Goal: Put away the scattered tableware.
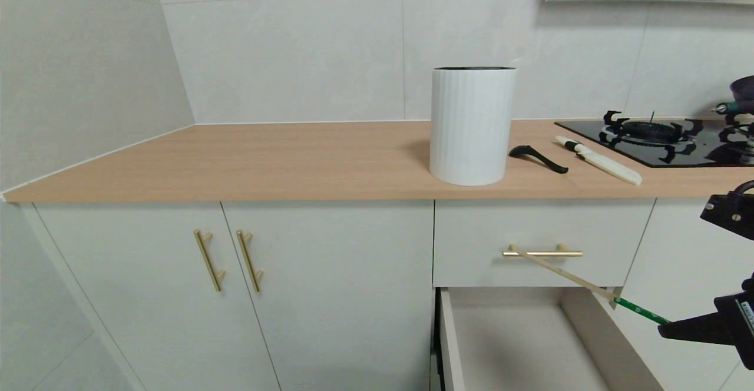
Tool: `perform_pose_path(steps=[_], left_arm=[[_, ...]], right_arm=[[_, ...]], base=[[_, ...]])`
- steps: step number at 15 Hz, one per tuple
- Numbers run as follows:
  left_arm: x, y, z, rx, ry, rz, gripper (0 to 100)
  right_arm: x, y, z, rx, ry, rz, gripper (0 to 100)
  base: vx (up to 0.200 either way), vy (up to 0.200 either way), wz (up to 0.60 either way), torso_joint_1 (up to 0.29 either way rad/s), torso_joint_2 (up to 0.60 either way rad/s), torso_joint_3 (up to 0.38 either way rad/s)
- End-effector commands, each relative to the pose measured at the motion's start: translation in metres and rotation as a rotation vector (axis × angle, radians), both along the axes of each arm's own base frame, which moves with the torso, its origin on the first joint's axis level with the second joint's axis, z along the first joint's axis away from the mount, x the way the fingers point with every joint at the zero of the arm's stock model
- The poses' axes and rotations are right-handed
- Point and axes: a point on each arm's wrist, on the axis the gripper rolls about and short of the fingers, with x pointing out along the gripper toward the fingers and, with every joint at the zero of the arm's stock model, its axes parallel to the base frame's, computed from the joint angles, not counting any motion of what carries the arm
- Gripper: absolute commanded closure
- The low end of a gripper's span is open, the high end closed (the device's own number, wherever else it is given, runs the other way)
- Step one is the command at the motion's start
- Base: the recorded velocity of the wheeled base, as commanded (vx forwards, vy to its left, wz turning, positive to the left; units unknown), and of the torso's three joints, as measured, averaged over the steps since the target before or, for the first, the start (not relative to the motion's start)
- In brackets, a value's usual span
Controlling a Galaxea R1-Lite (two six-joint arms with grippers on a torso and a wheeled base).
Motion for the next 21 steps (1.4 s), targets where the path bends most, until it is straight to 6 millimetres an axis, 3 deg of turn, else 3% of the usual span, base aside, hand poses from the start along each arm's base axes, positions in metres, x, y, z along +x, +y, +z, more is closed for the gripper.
perform_pose_path(steps=[1, 8, 11, 14, 17, 21], left_arm=[[0.000, 0.000, 0.000, 0.000, 0.000, 0.000, 0], [0.000, 0.000, 0.000, 0.000, 0.000, 0.000, 0], [0.000, 0.000, 0.000, 0.000, 0.000, 0.000, 0], [0.000, 0.000, 0.000, 0.000, 0.000, 0.002, 0], [0.000, 0.000, 0.000, 0.000, 0.000, 0.000, 0], [0.000, 0.000, 0.000, 0.000, 0.000, 0.000, 0]], right_arm=[[0.005, 0.002, -0.006, -0.008, 0.021, 0.003, 100], [0.018, 0.008, -0.021, -0.023, 0.061, 0.003, 100], [0.038, 0.017, -0.043, -0.051, 0.136, 0.010, 100], [0.093, 0.042, -0.108, -0.114, 0.289, 0.009, 100], [0.132, 0.058, -0.158, -0.135, 0.298, -0.018, 100], [0.163, 0.077, -0.198, -0.200, 0.337, -0.093, 100]], base=[[0.000, 0.000, 0.00, -0.134, 0.45, 0.305], [0.000, 0.000, 0.00, -0.032, 0.17, 0.115], [0.000, 0.000, 0.00, -0.075, 0.09, 0.091], [0.000, 0.000, 0.00, -0.028, 0.05, 0.026], [0.000, 0.000, 0.00, 0.000, 0.00, 0.000], [0.000, 0.000, 0.00, 0.000, 0.00, 0.000]])
